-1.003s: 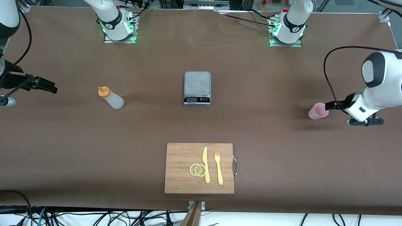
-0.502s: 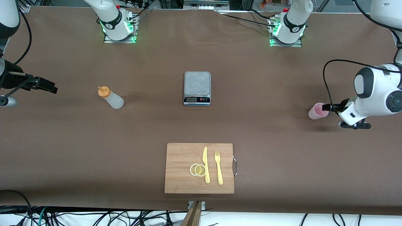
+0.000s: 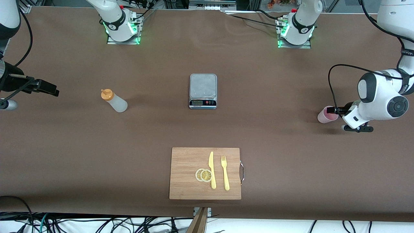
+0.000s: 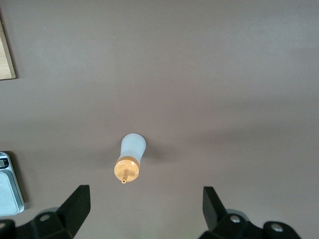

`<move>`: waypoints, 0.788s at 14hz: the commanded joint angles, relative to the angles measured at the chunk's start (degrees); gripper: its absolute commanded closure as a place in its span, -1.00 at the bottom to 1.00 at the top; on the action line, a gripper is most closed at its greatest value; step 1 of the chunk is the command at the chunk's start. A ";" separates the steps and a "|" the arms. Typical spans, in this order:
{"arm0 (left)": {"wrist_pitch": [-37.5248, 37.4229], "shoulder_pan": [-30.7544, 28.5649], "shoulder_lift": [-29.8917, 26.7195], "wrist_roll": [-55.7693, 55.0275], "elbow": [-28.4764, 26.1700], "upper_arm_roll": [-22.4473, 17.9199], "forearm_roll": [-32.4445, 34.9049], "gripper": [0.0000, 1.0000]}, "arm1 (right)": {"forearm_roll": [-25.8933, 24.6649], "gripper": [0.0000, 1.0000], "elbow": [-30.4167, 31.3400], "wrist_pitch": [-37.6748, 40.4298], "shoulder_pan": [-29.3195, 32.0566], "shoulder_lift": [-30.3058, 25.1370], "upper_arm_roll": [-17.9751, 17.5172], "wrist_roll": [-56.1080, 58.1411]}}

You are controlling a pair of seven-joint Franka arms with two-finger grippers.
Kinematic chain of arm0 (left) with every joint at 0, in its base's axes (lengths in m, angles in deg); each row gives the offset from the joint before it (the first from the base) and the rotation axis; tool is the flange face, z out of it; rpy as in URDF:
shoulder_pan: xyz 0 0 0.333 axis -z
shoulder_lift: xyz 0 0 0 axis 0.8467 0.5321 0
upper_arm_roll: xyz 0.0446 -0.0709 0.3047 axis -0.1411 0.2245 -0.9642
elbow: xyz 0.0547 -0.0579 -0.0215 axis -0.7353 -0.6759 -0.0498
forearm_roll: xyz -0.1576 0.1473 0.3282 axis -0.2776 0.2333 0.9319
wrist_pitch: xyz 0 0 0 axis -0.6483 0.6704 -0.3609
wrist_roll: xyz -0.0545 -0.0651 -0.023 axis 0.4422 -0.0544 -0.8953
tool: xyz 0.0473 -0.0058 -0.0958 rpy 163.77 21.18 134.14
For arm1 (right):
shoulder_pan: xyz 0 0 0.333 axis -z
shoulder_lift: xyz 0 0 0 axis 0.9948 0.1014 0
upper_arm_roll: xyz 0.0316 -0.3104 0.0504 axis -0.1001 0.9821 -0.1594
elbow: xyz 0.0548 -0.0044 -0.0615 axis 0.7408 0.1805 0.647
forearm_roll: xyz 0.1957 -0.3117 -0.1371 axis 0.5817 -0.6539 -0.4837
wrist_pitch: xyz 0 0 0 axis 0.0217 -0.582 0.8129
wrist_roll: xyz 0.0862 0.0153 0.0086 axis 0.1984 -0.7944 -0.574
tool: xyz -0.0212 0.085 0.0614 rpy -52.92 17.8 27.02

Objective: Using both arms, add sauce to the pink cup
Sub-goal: 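Close the left gripper on the pink cup and lift it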

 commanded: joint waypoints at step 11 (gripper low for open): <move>0.40 -0.36 -2.01 2.07 0.12 2.41 -1.83 1.00 | 0.84 -1.00 -1.44 0.54 0.39 0.54 -0.16 -0.21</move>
